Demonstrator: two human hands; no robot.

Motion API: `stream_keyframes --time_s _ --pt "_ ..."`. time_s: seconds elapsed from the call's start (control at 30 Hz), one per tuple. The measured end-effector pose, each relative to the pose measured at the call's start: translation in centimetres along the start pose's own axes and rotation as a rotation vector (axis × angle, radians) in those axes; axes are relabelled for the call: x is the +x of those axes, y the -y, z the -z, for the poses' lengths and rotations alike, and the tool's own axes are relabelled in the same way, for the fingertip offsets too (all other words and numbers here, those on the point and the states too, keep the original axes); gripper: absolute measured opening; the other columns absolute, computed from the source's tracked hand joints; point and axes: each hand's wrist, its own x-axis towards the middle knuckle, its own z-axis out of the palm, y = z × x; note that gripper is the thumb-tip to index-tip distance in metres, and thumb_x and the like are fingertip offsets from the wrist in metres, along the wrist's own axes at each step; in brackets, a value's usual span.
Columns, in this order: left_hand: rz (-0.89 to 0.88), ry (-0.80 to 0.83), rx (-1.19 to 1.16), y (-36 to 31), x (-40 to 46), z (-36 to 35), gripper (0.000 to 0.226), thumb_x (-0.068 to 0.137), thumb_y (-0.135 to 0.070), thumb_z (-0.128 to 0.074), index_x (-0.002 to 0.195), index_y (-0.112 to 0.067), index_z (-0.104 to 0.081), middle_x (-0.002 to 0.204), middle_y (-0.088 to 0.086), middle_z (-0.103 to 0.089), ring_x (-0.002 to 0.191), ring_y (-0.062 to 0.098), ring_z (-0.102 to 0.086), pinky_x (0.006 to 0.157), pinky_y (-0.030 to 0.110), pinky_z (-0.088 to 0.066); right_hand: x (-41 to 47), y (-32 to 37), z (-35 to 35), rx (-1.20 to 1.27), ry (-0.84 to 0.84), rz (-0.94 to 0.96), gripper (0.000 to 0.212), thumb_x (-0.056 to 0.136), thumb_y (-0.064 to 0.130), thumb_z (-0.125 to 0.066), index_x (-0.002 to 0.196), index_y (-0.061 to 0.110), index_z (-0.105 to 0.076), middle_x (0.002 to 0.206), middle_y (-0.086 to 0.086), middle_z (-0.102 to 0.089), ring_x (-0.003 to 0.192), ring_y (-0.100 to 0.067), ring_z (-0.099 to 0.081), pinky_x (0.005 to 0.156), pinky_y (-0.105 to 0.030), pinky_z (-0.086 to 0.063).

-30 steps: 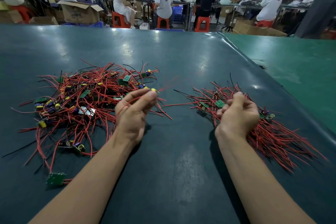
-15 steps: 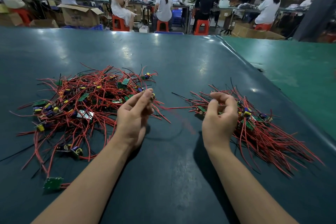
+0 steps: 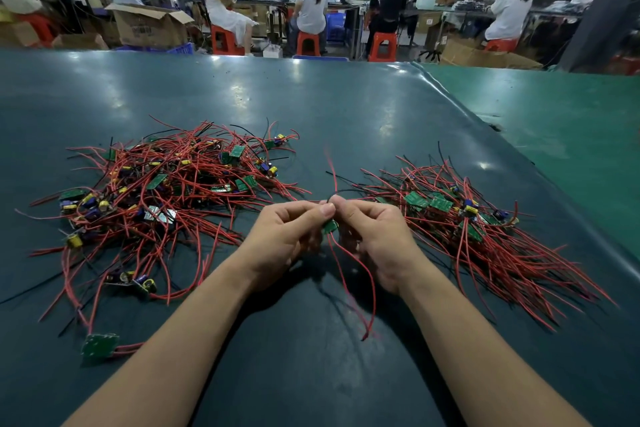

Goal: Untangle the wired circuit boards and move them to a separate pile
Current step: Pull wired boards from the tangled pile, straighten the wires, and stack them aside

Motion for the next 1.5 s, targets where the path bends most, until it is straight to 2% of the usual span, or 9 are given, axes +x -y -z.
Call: stream_keyframes --time_s 0.13,0.2,0.27,0.43,0.83,1.0,1.2,1.33,1.5 --pt "-0.006 0.059 0.071 0.3 0.0 0.2 0.014 0.079 -0.018 -0.066 0.081 -0.005 -0.071 0.083 0.014 -0.063 0.073 0.025 -0.053 0.063 0.029 -0.044 -0.1 0.2 0.3 0.097 0.012 -0.011 0.024 0.073 0.021 -0.073 0.087 0.003 -0.076 0.057 -0.004 -0.062 0.043 -0.011 -0.049 0.042 -0.018 -0.038" --pt "0.015 0.096 0.059 0.2 0.1 0.4 0.013 0.081 -0.017 -0.065 0.082 -0.005 -0.070 0.085 0.008 -0.068 0.074 0.017 -0.064 0.064 0.025 -0.054 0.0 0.1 0.2 0.139 0.016 -0.019 0.024 0.069 0.019 -0.074 0.086 0.003 -0.077 0.080 -0.020 -0.072 0.063 -0.025 -0.064 0.062 -0.032 -0.056" --pt "0.035 0.088 0.079 0.1 0.1 0.4 0.013 0.078 -0.021 -0.068 0.080 -0.010 -0.073 0.081 0.005 -0.068 0.066 0.014 -0.062 0.059 0.022 -0.053 0.1 0.1 0.1 0.129 -0.006 -0.050 0.023 0.068 0.023 -0.076 0.085 0.007 -0.079 0.082 -0.025 -0.064 0.067 -0.032 -0.054 0.072 -0.042 -0.049" --pt "0.008 0.064 0.164 0.1 -0.2 -0.1 0.030 0.068 -0.034 -0.075 0.081 -0.008 -0.077 0.087 0.023 -0.052 0.066 0.025 -0.037 0.056 0.029 -0.027 0.2 -0.1 0.3 0.022 -0.075 -0.048 0.020 0.082 0.023 -0.074 0.081 0.003 -0.076 0.046 0.004 -0.034 0.038 -0.009 -0.023 0.038 -0.016 -0.020" --pt "0.082 0.194 0.198 -0.3 -0.1 0.4 0.027 0.073 -0.017 -0.065 0.048 -0.021 -0.057 0.061 -0.005 -0.063 0.067 0.017 -0.037 0.051 0.018 -0.027 1.4 0.8 1.4 0.279 -0.451 0.072 0.015 0.082 0.010 -0.075 0.069 0.006 -0.069 0.041 0.003 -0.039 0.033 -0.006 -0.024 0.034 -0.016 -0.020" --pt "0.077 0.248 0.186 -0.2 -0.1 0.6 0.026 0.058 -0.027 -0.071 0.049 -0.020 -0.048 0.055 -0.005 -0.052 0.063 0.014 -0.048 0.065 0.042 -0.009 1.5 0.6 1.4 0.292 -0.493 0.150 0.031 0.086 0.009 -0.072 0.056 0.012 -0.068 0.051 -0.005 -0.041 0.033 -0.006 -0.024 0.035 -0.016 -0.021" --pt "0.068 0.169 0.136 -0.4 -0.2 0.3 0.019 0.059 -0.019 -0.071 0.048 -0.018 -0.055 0.057 -0.001 -0.058 0.054 0.009 -0.043 0.056 0.030 -0.020 1.6 0.7 1.5 0.319 -0.449 0.153 0.028 0.095 0.021 -0.063 0.071 0.007 -0.065 0.047 0.004 -0.040 0.035 -0.006 -0.028 0.035 -0.015 -0.023" --pt "0.057 0.049 0.072 -0.3 0.0 0.0 0.026 0.078 -0.010 -0.069 0.053 -0.016 -0.062 0.067 0.009 -0.063 0.062 0.019 -0.039 0.055 0.025 -0.029 0.6 0.3 0.8 0.156 -0.167 -0.005 0.036 0.078 0.046 -0.069 0.081 0.010 -0.073 0.055 0.004 -0.047 0.039 -0.005 -0.034 0.036 -0.015 -0.026" --pt "0.041 0.042 0.126 0.1 0.1 -0.1 0.036 0.091 0.000 -0.056 0.058 -0.013 -0.062 0.070 0.015 -0.057 0.074 0.026 -0.038 0.063 0.031 -0.029 -0.1 -0.1 -0.2 0.038 -0.018 -0.019 0.018 0.088 0.019 -0.068 0.073 0.011 -0.076 0.052 -0.003 -0.042 0.038 -0.008 -0.031 0.037 -0.014 -0.025"
